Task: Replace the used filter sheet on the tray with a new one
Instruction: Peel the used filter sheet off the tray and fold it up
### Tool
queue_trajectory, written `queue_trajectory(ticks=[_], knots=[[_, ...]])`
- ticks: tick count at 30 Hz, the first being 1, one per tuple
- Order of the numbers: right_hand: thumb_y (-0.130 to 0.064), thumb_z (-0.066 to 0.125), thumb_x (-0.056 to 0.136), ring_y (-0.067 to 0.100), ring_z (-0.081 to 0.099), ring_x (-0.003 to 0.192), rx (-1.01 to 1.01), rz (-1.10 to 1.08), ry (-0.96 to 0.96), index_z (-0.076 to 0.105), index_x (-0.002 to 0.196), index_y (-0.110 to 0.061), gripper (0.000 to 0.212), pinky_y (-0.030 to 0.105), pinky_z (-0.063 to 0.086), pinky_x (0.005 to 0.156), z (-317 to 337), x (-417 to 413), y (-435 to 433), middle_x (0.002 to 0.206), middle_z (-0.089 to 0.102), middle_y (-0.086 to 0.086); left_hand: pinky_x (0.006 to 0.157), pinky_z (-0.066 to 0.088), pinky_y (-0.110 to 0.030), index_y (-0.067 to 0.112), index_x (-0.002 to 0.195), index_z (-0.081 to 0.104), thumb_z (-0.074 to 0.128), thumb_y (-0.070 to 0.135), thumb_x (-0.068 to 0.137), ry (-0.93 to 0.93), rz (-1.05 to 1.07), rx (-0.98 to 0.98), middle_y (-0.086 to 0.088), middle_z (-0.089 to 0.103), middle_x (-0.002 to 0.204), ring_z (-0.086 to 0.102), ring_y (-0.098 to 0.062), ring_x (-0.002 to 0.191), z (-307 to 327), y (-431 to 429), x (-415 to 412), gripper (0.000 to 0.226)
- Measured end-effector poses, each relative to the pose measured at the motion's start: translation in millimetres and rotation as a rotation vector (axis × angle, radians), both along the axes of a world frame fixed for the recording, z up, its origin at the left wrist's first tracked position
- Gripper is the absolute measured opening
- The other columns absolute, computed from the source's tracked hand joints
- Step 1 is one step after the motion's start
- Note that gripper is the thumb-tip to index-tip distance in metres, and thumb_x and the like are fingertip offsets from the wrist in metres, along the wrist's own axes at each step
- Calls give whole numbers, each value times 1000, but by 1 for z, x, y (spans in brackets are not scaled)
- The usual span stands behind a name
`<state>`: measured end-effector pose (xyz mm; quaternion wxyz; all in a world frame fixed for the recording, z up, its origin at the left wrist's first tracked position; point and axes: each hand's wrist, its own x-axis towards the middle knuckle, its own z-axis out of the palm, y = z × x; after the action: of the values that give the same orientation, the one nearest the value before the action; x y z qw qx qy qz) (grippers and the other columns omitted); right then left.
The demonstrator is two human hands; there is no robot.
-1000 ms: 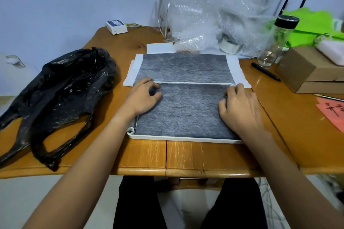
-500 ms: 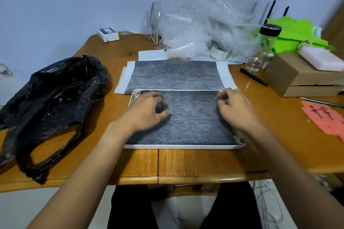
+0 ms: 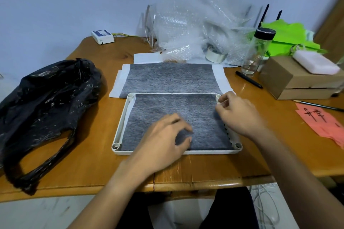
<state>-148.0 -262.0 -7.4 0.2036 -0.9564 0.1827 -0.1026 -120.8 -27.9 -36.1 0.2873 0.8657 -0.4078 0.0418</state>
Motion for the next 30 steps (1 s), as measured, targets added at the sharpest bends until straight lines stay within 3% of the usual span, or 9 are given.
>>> queue_trajectory(ticks=[4,9,14,19,23,26,30], knots=[[-37,40,99,32,56,85,-321,52,134,51,118,-14,32,38,42,70,-1,5,13,106,65,12,79,52,-31,25,93,76,66,33,90,-1,70,-94,12,61,92,59,-8,93,-21,2,-10,13],[-34,40,99,38,62,98,-385,32,164,49,122,-5,38,39,40,70,-7,18,16,109,67,17,75,52,-30,27,91,75,58,41,92,-3,124,-101,15,60,88,57,-5,90,-28,2,-13,22],[-43,50,96,34,60,100,-171,-4,200,48,127,-10,45,38,46,73,-2,27,7,111,65,12,74,52,-30,29,91,75,52,46,93,-11,139,-81,16,60,88,57,-5,91,-29,2,-13,28],[-39,61,91,23,63,82,88,-16,193,54,110,-10,35,36,53,71,2,31,-7,90,67,7,73,52,-30,30,91,74,54,45,94,-24,127,-92,16,60,88,57,-4,91,-28,2,-14,26],[-28,70,91,8,53,60,361,26,149,60,82,-12,21,25,40,49,8,29,-13,74,61,1,74,53,-31,26,89,75,59,38,92,50,105,-176,15,61,88,61,-4,86,-23,7,-14,19],[-28,73,90,9,42,41,460,12,149,71,86,1,29,21,30,37,10,29,-22,57,53,2,79,52,-26,22,92,77,68,27,92,50,176,-259,13,64,91,62,-4,87,-14,26,-6,10],[-30,74,90,12,35,35,496,65,270,60,63,-10,36,22,26,39,13,27,-29,48,46,3,91,40,-24,26,99,75,71,29,90,-53,357,-135,10,63,108,55,-10,105,-3,74,30,10]])
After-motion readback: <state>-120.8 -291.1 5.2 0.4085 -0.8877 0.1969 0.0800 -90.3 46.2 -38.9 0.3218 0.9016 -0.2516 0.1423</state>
